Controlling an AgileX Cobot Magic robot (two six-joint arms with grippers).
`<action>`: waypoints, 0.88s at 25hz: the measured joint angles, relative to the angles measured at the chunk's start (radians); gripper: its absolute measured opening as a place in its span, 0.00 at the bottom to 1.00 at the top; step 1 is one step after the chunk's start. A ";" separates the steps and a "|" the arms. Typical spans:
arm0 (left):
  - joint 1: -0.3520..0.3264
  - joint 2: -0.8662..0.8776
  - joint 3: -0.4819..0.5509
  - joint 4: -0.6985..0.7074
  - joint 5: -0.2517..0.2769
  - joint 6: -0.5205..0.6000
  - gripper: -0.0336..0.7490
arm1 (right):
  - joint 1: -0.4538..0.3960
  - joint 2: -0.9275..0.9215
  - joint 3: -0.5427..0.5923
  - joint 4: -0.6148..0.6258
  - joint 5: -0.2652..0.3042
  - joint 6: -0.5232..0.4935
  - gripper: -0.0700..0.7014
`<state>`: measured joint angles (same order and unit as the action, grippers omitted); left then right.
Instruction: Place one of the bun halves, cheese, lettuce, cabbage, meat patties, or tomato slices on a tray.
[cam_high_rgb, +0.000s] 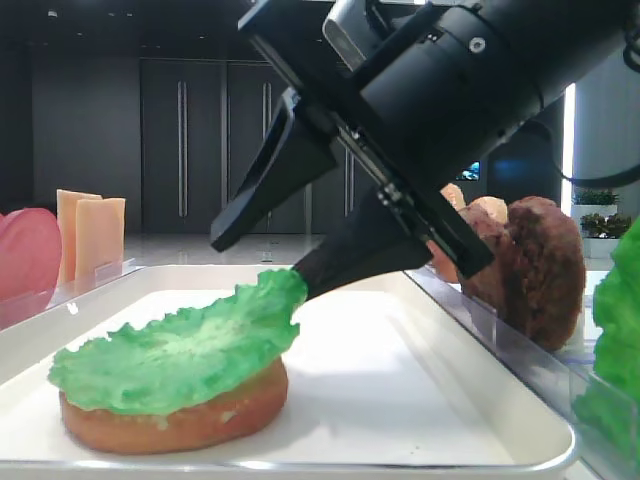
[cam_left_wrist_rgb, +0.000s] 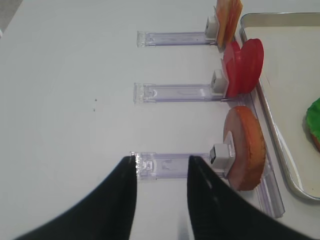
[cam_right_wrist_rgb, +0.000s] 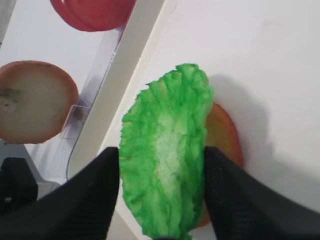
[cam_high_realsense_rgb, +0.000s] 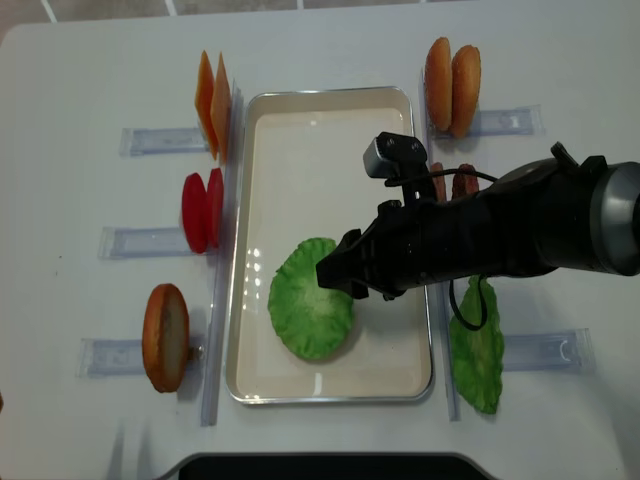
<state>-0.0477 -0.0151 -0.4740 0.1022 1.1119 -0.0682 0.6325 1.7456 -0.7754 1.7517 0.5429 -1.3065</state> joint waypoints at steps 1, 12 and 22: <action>0.000 0.000 0.000 0.000 0.000 0.000 0.38 | 0.008 -0.001 0.000 -0.007 -0.021 0.000 0.56; 0.000 0.000 0.000 0.000 0.000 0.000 0.38 | 0.205 -0.196 0.000 -0.083 -0.431 -0.006 0.56; 0.000 0.000 0.000 0.000 0.000 0.000 0.38 | 0.183 -0.355 0.000 -0.191 -0.464 -0.008 0.54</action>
<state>-0.0477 -0.0151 -0.4740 0.1022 1.1119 -0.0682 0.8151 1.3909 -0.7751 1.5612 0.0786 -1.3148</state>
